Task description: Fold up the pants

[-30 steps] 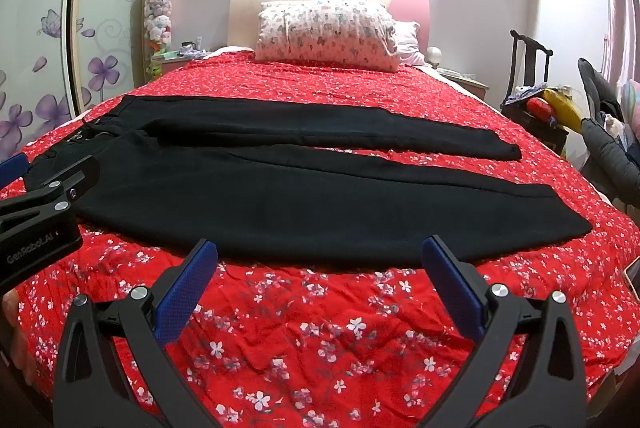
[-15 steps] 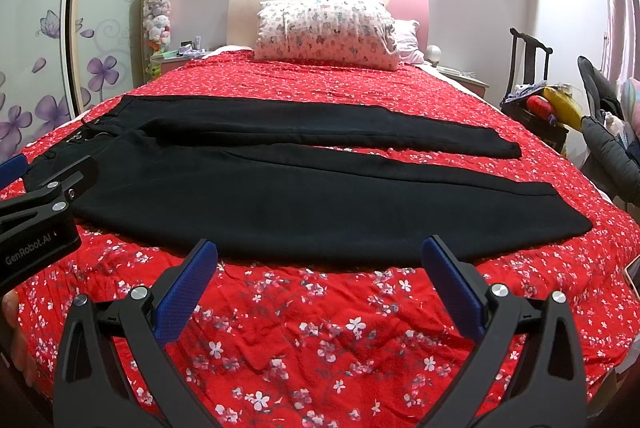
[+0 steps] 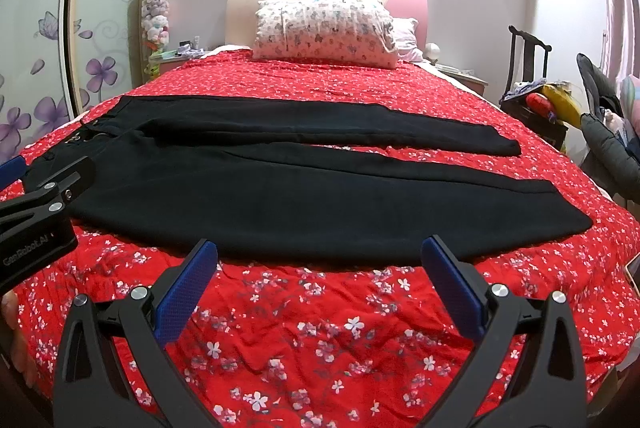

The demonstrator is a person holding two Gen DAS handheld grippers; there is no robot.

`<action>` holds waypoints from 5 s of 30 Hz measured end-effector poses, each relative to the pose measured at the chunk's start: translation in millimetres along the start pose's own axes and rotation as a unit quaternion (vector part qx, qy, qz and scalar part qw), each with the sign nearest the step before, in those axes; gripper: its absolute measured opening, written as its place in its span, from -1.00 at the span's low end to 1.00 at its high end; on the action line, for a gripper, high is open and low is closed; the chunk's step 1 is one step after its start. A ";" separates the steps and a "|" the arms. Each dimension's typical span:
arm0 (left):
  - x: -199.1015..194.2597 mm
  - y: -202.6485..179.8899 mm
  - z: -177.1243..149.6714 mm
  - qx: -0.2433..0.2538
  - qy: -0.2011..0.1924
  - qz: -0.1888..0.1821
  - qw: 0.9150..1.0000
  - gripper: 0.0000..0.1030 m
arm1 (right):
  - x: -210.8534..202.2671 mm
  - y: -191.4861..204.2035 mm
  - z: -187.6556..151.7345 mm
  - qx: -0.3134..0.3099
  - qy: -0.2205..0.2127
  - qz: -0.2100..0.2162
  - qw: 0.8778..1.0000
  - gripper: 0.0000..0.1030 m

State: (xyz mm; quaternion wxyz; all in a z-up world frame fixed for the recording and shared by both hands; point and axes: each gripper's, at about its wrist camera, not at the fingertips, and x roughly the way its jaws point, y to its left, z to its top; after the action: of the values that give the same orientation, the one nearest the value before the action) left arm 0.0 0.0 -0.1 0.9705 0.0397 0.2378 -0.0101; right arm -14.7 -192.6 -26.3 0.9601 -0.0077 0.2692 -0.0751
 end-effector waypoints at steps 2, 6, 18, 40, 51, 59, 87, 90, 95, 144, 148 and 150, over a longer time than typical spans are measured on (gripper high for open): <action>-0.1 0.0 0.0 0.000 0.000 0.000 1.000 0.97 | 0.1 0.0 0.0 0.000 0.000 0.000 1.000 0.97; -0.1 0.1 -0.1 0.000 0.000 0.000 1.000 0.97 | -0.2 0.8 1.5 0.000 0.001 0.001 1.000 0.97; 0.0 0.0 0.0 0.000 0.000 0.000 1.000 0.97 | 0.9 -2.2 0.3 0.001 0.001 0.000 1.000 0.97; -0.1 0.1 0.1 -0.001 0.000 0.000 1.000 0.97 | 0.9 -5.2 -1.0 0.006 0.000 0.002 1.000 0.97; -1.8 -11.4 9.7 -0.009 -0.002 -0.013 1.000 0.97 | 4.0 -41.9 26.8 0.050 0.002 0.052 0.997 0.97; 9.3 -15.7 54.6 0.000 -0.018 -0.011 1.000 0.97 | 30.5 -105.2 105.3 0.008 -0.026 0.101 0.995 0.97; 85.2 -27.7 37.0 -0.055 -0.005 -0.099 0.994 0.97 | 357.2 -424.6 160.3 0.309 0.120 -0.031 0.943 0.27; 90.1 -26.2 34.9 -0.058 0.004 -0.104 0.993 0.97 | 369.6 -423.5 161.7 0.290 0.122 -0.043 0.948 0.24; 97.9 -29.5 33.5 -0.051 0.022 -0.104 0.993 0.97 | 386.2 -417.5 151.0 0.253 0.136 -0.083 0.954 0.08; 88.1 25.3 39.5 -0.198 0.087 -0.148 0.965 0.97 | 117.2 -304.5 6.1 0.583 0.170 0.092 0.789 -0.37; 89.6 25.1 39.3 -0.191 0.083 -0.155 0.966 0.97 | 120.4 -309.0 0.0 0.604 0.135 0.063 0.783 -0.38; 88.3 25.9 38.5 -0.191 0.074 -0.146 0.968 0.97 | 123.4 -311.9 1.7 0.596 0.111 0.043 0.794 -0.38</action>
State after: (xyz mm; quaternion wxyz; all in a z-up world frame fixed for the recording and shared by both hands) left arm 97.0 22.6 -5.0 0.9277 -0.1813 0.3096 -0.1029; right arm 46.6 -519.3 -71.2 0.7404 0.5859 0.2763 -0.1793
